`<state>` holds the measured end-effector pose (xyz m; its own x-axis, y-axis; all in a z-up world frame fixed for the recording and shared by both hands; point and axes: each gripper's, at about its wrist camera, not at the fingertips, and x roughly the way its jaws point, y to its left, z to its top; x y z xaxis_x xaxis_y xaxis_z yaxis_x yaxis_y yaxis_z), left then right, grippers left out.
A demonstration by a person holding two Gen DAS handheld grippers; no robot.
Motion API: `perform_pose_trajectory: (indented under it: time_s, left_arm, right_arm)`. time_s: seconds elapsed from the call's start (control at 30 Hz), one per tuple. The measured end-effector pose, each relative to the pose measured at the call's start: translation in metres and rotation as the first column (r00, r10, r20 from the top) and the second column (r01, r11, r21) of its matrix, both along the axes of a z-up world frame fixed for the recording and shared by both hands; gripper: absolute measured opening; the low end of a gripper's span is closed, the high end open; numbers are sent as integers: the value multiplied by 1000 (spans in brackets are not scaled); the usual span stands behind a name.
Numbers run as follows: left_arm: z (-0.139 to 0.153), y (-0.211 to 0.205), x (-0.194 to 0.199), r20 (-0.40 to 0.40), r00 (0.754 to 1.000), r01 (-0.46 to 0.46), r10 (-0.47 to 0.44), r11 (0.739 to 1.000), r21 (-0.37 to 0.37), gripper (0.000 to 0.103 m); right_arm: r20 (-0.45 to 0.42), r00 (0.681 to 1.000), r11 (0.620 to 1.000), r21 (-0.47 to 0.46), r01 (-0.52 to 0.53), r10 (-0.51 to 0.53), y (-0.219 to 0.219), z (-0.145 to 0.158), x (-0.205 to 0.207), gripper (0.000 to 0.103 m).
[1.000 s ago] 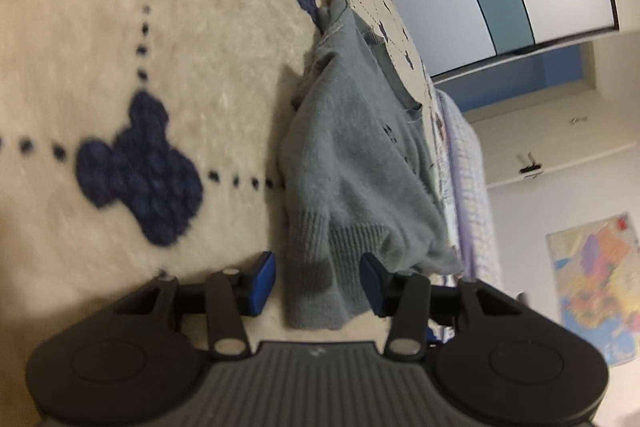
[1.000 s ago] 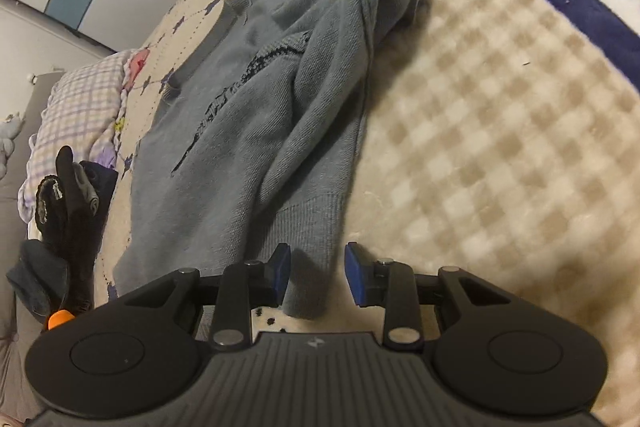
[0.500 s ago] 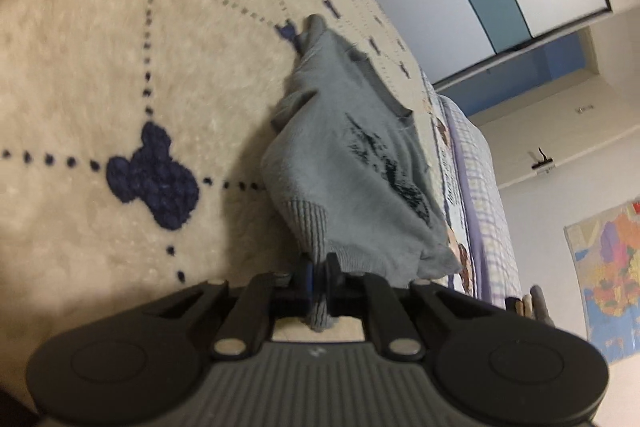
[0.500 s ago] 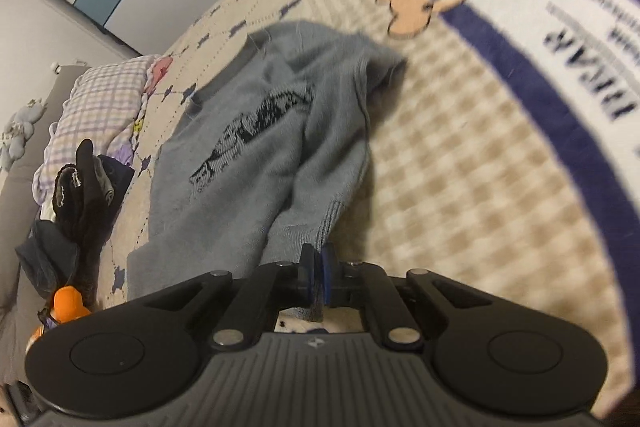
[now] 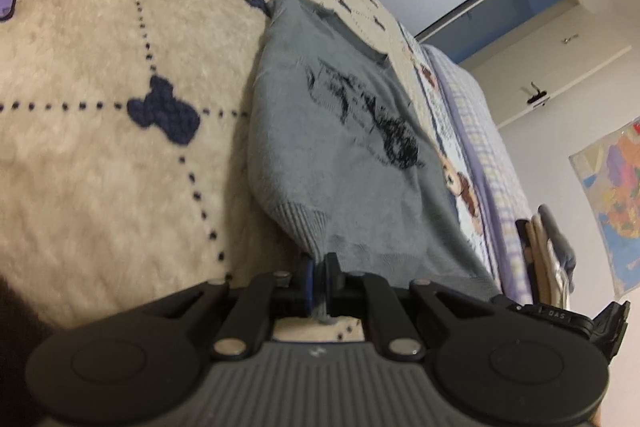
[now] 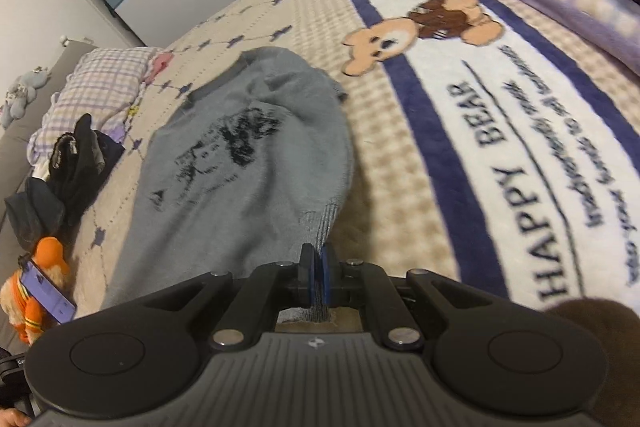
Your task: Fold clothes
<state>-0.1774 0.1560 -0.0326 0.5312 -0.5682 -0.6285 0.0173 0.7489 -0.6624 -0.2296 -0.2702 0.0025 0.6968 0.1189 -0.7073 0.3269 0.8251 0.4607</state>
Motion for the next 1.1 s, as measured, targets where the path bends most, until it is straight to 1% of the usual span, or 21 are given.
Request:
perform_pose_trajectory:
  time_s: [0.13,0.23,0.27,0.3,0.33,0.37,0.4,0.53,0.63,0.7,0.73,0.83,0.97,1.03,1.1]
  left_arm:
    - [-13,1,-2,-15,1000,-8,8,1000,27,4]
    - [-24,7,-3,-48,999,-21,21,1000,5,5]
    - [-27,11,-5,-54,998,-27,27,1000,-10,7]
    - [-30,14,-7,-61,998,-34,32,999,-24,14]
    - [-33,17,-8,-68,997,-40,37,999,-37,19]
    - [-35,20,-10,-75,996,-45,42,998,-47,30]
    - [-37,23,-12,-80,996,-50,46,997,-55,35]
    - [-40,28,-22,-66,997,-54,49,996,-76,38]
    - [-39,21,-29,-28,999,-41,39,998,-53,39]
    - [-40,15,-32,-5,1000,-17,17,999,-34,40]
    - [-42,12,-33,-2,1000,-7,7,999,-33,40]
    - [-50,9,-36,-1,1000,-8,8,997,-76,40]
    - [-58,8,-39,-11,1000,-21,20,992,-122,40]
    - [-57,6,-41,8,1000,-14,14,995,-103,40]
    - [-54,1,-44,37,999,0,1,999,-44,40]
  right_arm:
    - [-33,999,1000,-5,8,-8,-2,-15,-7,5]
    - [-59,998,1000,-2,18,-18,-3,-25,-6,7]
    - [-66,998,1000,4,23,-23,-3,-27,-6,8]
    - [-69,997,1000,10,27,-26,-4,-28,-6,8]
    - [-68,997,1000,15,27,-26,-4,-28,-7,8]
    - [-67,997,1000,18,25,-24,-5,-28,-7,9]
    - [-66,998,999,21,25,-24,-6,-28,-8,11]
    - [-63,998,1000,6,17,-17,-3,-29,-14,17]
    - [-66,998,1000,7,-6,7,1,-33,-18,21]
    - [-67,998,1000,8,-17,18,4,-36,-21,26]
    - [-69,997,1000,6,-23,24,6,-38,-22,27]
    - [-80,996,999,6,-47,48,12,-42,-23,28]
    - [-85,992,995,-32,-96,93,24,-46,-23,30]
    - [-93,989,990,-64,-122,116,30,-48,-23,31]
    - [-102,986,987,-86,-139,130,35,-52,-22,31]
